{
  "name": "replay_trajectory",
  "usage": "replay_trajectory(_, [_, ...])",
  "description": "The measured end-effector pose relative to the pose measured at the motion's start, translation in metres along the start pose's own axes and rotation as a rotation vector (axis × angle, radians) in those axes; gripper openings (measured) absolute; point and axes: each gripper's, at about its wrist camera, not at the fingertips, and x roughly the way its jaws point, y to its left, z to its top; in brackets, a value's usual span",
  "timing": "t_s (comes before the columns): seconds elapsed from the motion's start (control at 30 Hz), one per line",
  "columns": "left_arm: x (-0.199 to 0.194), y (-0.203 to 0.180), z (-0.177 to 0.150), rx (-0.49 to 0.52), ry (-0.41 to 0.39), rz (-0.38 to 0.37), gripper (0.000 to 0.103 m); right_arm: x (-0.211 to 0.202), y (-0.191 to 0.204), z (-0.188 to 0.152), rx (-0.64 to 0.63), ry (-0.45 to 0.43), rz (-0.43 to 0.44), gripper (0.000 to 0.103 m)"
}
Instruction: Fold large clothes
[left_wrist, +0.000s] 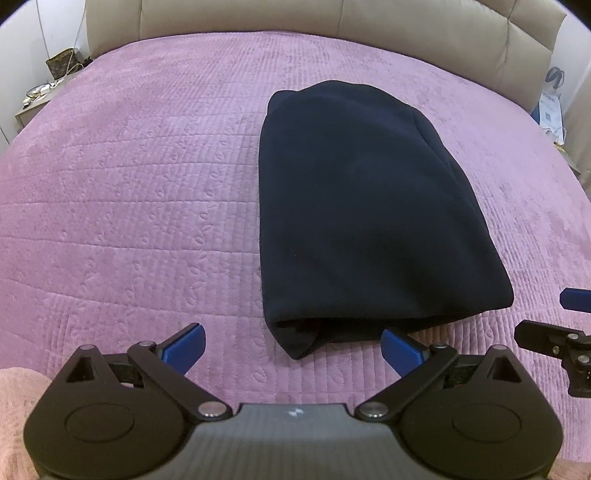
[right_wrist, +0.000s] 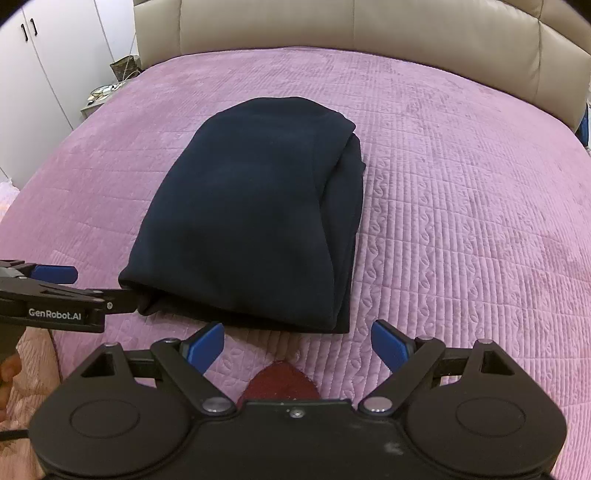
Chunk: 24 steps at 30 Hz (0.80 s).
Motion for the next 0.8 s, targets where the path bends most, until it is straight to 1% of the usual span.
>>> replay_trajectory(0.8, [0.0037, -0.0025, -0.0015, 0.004, 0.007, 0.003, 0.103, 0.0002, 0.0037, -0.0005, -0.012, 0.011, 0.004, 0.102])
